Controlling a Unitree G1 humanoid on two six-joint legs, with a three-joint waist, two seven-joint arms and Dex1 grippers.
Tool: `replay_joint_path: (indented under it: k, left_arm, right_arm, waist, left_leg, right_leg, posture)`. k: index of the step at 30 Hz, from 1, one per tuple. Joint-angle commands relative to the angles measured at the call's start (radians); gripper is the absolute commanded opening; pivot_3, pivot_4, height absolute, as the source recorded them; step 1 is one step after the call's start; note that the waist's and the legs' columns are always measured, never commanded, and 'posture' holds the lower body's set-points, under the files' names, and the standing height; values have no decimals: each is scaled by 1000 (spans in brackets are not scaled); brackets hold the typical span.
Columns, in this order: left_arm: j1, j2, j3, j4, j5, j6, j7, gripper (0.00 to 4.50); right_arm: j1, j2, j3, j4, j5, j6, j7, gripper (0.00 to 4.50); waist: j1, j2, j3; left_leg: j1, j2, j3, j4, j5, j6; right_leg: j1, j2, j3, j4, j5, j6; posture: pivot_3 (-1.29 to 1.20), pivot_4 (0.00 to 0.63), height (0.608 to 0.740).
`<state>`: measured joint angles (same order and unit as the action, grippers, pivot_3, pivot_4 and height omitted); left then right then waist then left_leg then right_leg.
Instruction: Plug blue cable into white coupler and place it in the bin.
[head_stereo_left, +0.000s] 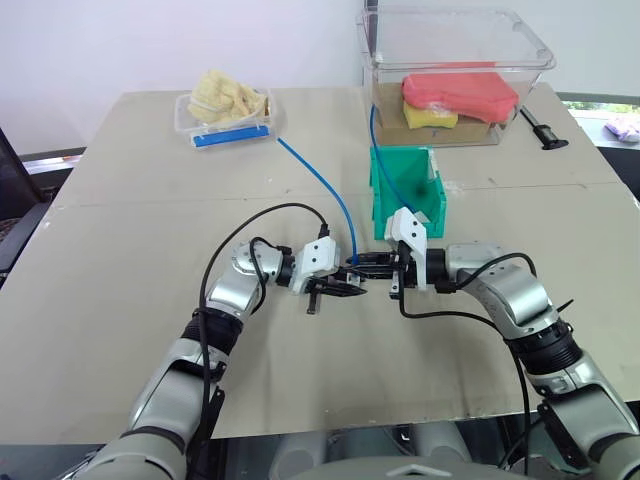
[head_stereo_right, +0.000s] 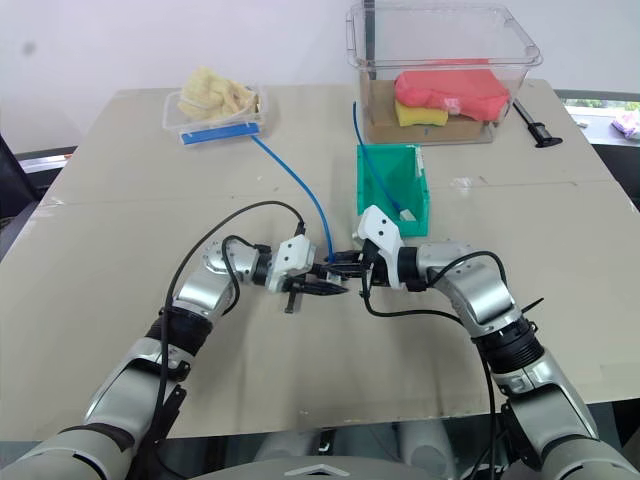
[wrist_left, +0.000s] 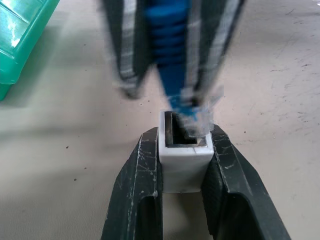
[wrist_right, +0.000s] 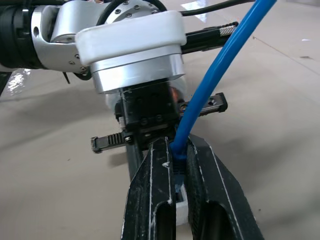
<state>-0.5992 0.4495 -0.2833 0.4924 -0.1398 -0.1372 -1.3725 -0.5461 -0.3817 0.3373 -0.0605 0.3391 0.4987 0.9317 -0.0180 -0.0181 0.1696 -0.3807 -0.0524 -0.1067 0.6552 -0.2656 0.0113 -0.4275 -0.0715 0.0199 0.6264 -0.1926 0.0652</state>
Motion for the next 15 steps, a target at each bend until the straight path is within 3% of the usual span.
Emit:
replay_joint_path:
  k: [1, 15]
  left_arm:
    - [9, 10, 11, -21, -4, -12, -12, 421]
    - [14, 9, 15, -45, -8, -7, 5, 421]
  right_arm:
    - [-2, -11, 23, 10, -41, -20, 17, 0]
    - [46, -75, 131, -11, -213, -163, 41, 0]
  waist:
    - [0, 0, 0]
    - [0, 0, -2]
  left_leg:
    - [0, 0, 0, 0, 0, 0]
    - [1, 0, 1, 0, 0, 0]
  right_leg:
    - [0, 0, 0, 0, 0, 0]
    - [0, 0, 0, 0, 0, 0]
  posture:
    - [0, 150, 740]
    - [0, 150, 740]
